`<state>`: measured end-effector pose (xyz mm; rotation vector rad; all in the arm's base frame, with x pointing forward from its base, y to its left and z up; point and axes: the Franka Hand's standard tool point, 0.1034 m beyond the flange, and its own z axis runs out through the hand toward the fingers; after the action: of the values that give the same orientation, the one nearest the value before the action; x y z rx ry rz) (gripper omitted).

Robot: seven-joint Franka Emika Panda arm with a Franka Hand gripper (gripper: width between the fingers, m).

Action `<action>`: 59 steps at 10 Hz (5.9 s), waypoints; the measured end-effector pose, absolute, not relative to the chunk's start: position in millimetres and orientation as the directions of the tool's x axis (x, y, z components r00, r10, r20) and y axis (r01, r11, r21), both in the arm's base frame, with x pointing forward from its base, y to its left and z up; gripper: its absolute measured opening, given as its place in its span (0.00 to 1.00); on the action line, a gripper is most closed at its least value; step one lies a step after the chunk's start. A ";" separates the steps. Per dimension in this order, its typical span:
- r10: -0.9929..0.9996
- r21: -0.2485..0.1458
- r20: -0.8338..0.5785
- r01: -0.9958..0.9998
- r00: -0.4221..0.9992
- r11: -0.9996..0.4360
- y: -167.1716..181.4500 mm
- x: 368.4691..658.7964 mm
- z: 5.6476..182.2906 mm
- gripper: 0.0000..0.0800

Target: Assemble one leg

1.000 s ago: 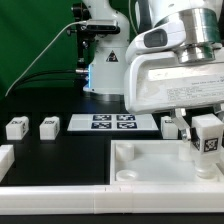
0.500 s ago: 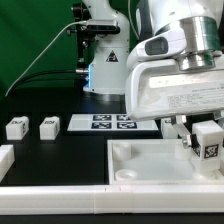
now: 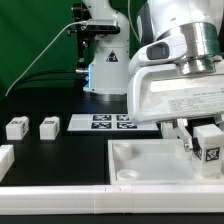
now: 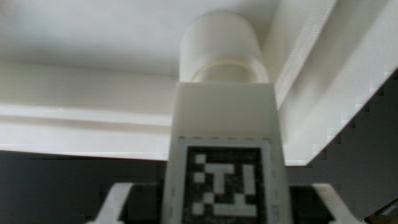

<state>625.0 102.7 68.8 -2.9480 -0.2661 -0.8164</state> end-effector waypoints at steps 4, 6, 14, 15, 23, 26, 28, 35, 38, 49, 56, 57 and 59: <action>0.154 -0.016 0.535 0.193 0.831 -0.981 110.9 615.7 66.2 0.47; 0.155 -0.016 0.532 0.193 0.832 -0.981 110.2 614.3 65.0 0.64; 0.180 -0.003 0.493 0.208 0.851 -0.978 91.1 616.1 84.4 0.81; 0.178 -0.010 0.470 0.207 0.865 -0.978 87.9 616.0 89.4 0.81; 0.135 -0.093 0.285 0.168 0.949 -0.982 79.9 620.4 99.4 0.81; 0.142 -0.090 0.285 0.174 0.948 -0.981 79.5 619.7 98.4 0.81; 0.142 -0.090 0.284 0.174 0.948 -0.981 79.4 619.7 98.2 0.81; 0.049 -0.153 0.125 0.068 0.991 -0.986 85.3 613.6 93.1 0.81; 0.050 -0.157 0.124 0.069 0.991 -0.985 90.2 619.8 87.1 0.81; 0.039 -0.156 0.152 0.063 0.988 -0.986 97.7 621.8 79.1 0.37; -0.394 -0.216 0.067 -0.372 0.917 -0.903 100.3 621.7 79.3 0.37; -0.516 -0.225 0.033 -0.496 0.856 -0.838 102.3 620.9 79.0 0.37; -0.684 -0.226 -0.018 -0.670 0.729 -0.708 108.9 619.0 78.4 0.37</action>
Offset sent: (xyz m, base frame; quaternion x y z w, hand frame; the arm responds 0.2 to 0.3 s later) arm -0.0105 0.0029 -0.0039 -0.0099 0.0078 -0.0005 0.9999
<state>619.0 108.9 78.4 -2.7157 1.0778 -0.0981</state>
